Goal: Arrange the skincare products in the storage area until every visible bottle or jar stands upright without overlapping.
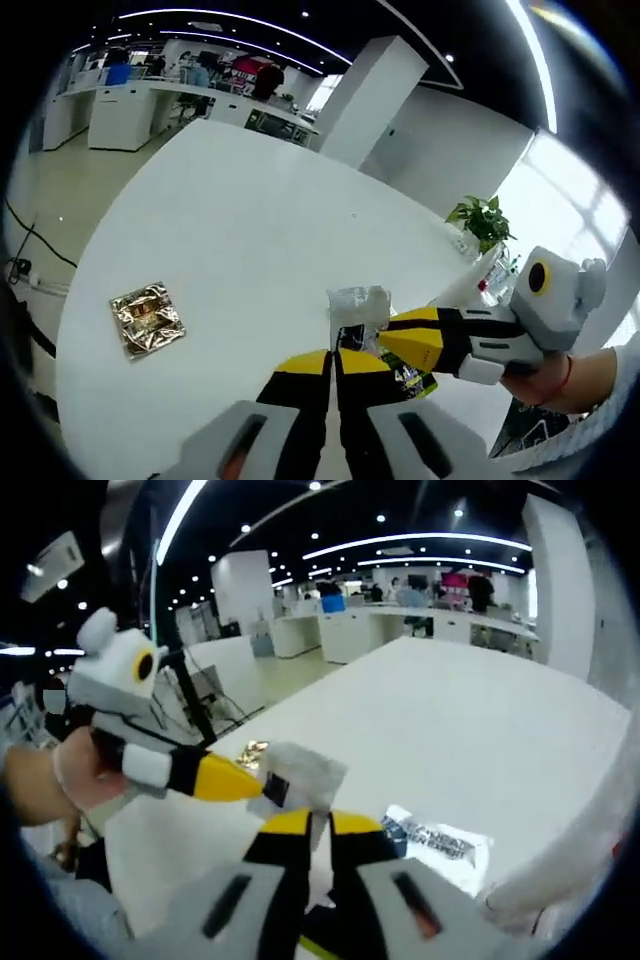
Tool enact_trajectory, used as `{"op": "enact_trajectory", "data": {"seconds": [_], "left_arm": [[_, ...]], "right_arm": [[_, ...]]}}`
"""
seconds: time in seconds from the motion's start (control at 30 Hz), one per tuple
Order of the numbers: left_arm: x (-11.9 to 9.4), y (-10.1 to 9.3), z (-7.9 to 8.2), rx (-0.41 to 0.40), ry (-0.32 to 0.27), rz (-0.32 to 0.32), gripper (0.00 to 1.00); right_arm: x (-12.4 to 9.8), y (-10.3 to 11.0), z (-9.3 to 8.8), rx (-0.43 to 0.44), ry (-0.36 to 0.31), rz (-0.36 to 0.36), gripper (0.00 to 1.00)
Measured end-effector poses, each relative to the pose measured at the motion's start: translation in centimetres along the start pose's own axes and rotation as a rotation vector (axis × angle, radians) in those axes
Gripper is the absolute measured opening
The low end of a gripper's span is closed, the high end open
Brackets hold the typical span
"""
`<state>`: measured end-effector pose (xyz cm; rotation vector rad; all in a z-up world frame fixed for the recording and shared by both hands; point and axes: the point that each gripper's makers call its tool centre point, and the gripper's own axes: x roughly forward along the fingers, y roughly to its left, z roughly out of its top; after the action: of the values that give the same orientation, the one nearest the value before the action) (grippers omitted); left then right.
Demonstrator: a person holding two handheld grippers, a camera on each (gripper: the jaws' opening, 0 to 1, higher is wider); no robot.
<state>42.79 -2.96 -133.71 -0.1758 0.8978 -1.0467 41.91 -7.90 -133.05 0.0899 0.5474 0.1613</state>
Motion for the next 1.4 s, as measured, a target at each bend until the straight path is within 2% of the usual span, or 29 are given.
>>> {"op": "enact_trajectory", "data": {"seconds": [0.17,0.53,0.7,1.1,1.2,1.4], "left_arm": [[1.2,0.9,-0.4,-0.002,0.024,0.034,0.02],[3.3,2.0,-1.2,0.032,0.050,0.083,0.02],[4.1,2.8,-1.3,0.038,0.060,0.105,0.03],[5.4,3.8,-1.6,0.050,0.093,0.138,0.03],[5.6,4.0,-1.7,0.031,0.098,0.136,0.04],[5.7,4.6,-1.6,0.057,0.097,0.165,0.03]], "right_arm": [[1.2,-0.6,-1.4,0.011,0.053,-0.012,0.06],[2.5,-2.0,-2.7,0.055,0.094,-0.039,0.06],[3.2,-2.2,-3.5,0.014,0.126,-0.042,0.07],[4.0,-3.3,-4.0,0.048,0.136,-0.039,0.07],[4.1,-3.6,-3.9,0.101,0.127,-0.040,0.07],[4.2,-3.6,-4.6,0.074,0.152,-0.043,0.07]]}}
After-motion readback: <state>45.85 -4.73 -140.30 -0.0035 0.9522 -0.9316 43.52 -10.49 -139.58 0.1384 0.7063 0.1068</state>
